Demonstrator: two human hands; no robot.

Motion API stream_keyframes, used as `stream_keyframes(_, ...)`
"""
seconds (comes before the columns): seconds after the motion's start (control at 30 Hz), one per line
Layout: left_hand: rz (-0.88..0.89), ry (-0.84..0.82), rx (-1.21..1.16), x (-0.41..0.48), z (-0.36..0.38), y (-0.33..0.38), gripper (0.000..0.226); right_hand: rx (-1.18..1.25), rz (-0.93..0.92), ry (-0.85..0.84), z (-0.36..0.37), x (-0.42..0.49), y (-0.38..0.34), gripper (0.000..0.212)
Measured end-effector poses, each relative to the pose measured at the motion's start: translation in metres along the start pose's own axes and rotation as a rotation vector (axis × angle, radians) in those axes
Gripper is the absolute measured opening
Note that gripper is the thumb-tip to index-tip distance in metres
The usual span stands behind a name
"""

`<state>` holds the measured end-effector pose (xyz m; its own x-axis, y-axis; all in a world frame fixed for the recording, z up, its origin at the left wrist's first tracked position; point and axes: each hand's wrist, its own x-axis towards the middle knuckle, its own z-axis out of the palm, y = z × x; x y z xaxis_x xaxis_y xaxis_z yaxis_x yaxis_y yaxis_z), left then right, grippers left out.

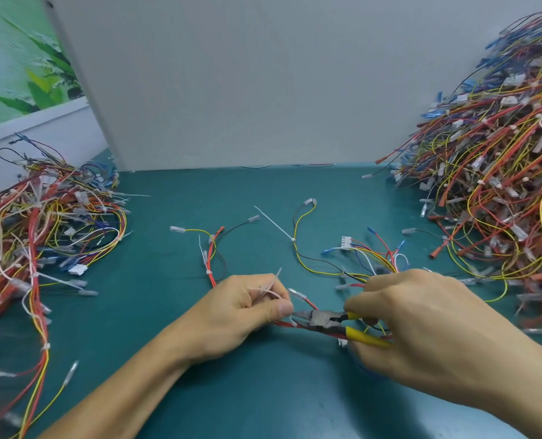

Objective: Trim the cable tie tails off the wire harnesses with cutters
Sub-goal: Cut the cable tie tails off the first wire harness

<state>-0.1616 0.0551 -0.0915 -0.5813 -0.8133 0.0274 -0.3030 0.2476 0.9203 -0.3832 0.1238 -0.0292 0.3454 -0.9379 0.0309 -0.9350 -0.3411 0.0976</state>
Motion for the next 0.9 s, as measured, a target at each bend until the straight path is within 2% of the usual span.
stream_keyframes(0.23,0.014,0.038,0.039,0.001,0.004,-0.003,0.015,-0.011,-0.031,-0.023,0.002,-0.002,-0.002,0.038)
stream_keyframes(0.43,0.004,0.071,0.065,0.002,0.007,-0.005,0.022,-0.064,-0.06,0.072,0.009,0.0,-0.005,0.029)
stream_keyframes(0.53,-0.004,0.074,0.066,0.002,0.007,-0.005,0.022,-0.11,-0.079,0.129,0.011,0.001,-0.004,0.031)
stream_keyframes(0.9,-0.015,0.069,0.086,0.001,0.008,-0.005,0.023,-0.172,-0.124,0.122,0.015,0.002,-0.003,0.036)
